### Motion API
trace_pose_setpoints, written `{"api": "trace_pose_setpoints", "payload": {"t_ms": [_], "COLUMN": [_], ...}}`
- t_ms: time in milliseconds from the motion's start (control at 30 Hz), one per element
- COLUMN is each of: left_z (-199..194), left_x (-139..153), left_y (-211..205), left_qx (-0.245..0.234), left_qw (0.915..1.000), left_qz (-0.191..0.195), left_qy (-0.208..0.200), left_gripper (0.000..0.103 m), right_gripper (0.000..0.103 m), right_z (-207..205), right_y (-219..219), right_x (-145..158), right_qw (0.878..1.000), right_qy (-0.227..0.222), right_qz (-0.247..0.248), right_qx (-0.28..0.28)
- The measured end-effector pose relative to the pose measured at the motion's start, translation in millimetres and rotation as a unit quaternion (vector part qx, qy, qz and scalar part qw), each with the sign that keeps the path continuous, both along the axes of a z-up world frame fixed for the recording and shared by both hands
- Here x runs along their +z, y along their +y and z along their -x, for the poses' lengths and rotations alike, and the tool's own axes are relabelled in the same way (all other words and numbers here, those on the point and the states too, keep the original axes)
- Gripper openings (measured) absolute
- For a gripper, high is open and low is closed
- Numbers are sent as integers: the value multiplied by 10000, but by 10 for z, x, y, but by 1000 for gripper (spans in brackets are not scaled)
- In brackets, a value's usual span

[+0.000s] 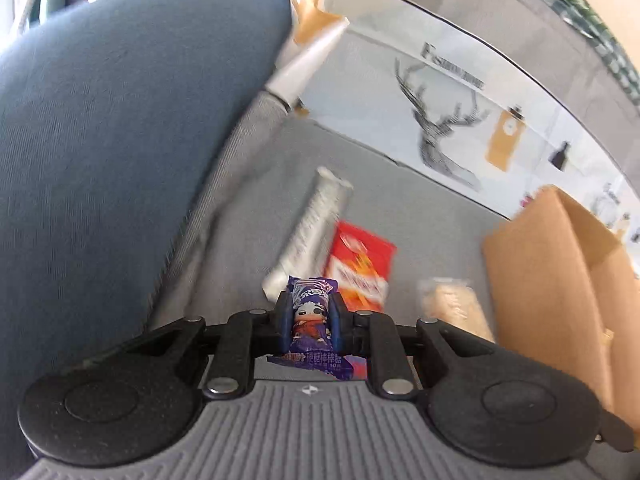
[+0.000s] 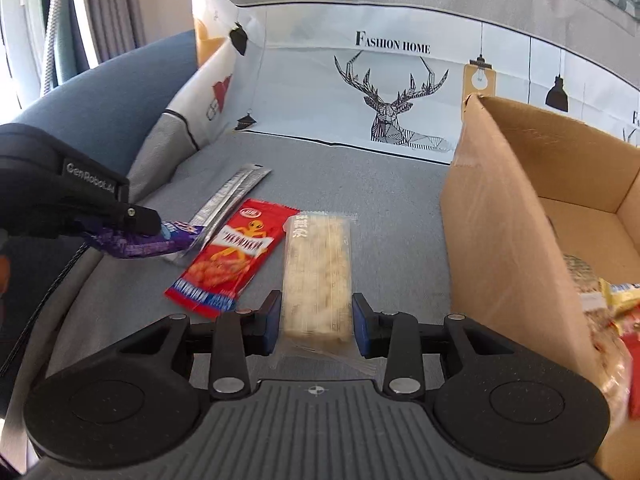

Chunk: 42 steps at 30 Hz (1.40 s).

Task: Organize snacks
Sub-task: 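Grasp the purple lollipop with the left gripper while the right gripper grasps the clear rice-cracker bar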

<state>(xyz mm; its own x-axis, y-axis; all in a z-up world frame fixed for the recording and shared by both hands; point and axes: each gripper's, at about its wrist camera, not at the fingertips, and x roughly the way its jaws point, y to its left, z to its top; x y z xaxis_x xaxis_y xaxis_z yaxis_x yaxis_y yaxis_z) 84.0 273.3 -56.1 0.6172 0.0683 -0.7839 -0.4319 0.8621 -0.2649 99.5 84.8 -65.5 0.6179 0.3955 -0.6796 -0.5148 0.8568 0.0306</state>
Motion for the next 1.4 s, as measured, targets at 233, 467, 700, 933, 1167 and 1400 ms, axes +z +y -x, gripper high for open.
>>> {"api": "trace_pose_setpoints", "payload": {"t_ms": [233, 467, 700, 933, 1167, 1400], "left_z": [213, 186, 119, 27, 43, -4], "left_x": [-108, -182, -148, -102, -148, -254], "left_y": [-78, -251, -341, -362, -402, -400], "left_qx": [-15, -106, -21, 244, 209, 159], "left_qw": [9971, 9972, 9969, 9949, 9945, 9896], "left_qz": [717, 254, -174, -330, -408, -481], "left_qy": [249, 699, 767, 925, 946, 1350], "left_gripper": [14, 51, 88, 102, 95, 79], "right_gripper": [38, 40, 40, 42, 43, 43], "right_z": [470, 585, 569, 519, 507, 508], "right_y": [-240, -450, -448, -408, -407, -412], "right_x": [-93, -237, -235, -291, -315, -315], "right_qw": [9990, 9977, 9976, 9971, 9967, 9965], "right_qy": [62, 485, 475, 537, 580, 603], "right_qz": [225, 138, -11, 2, -33, -34], "right_qx": [382, 449, 500, 547, 559, 576]}}
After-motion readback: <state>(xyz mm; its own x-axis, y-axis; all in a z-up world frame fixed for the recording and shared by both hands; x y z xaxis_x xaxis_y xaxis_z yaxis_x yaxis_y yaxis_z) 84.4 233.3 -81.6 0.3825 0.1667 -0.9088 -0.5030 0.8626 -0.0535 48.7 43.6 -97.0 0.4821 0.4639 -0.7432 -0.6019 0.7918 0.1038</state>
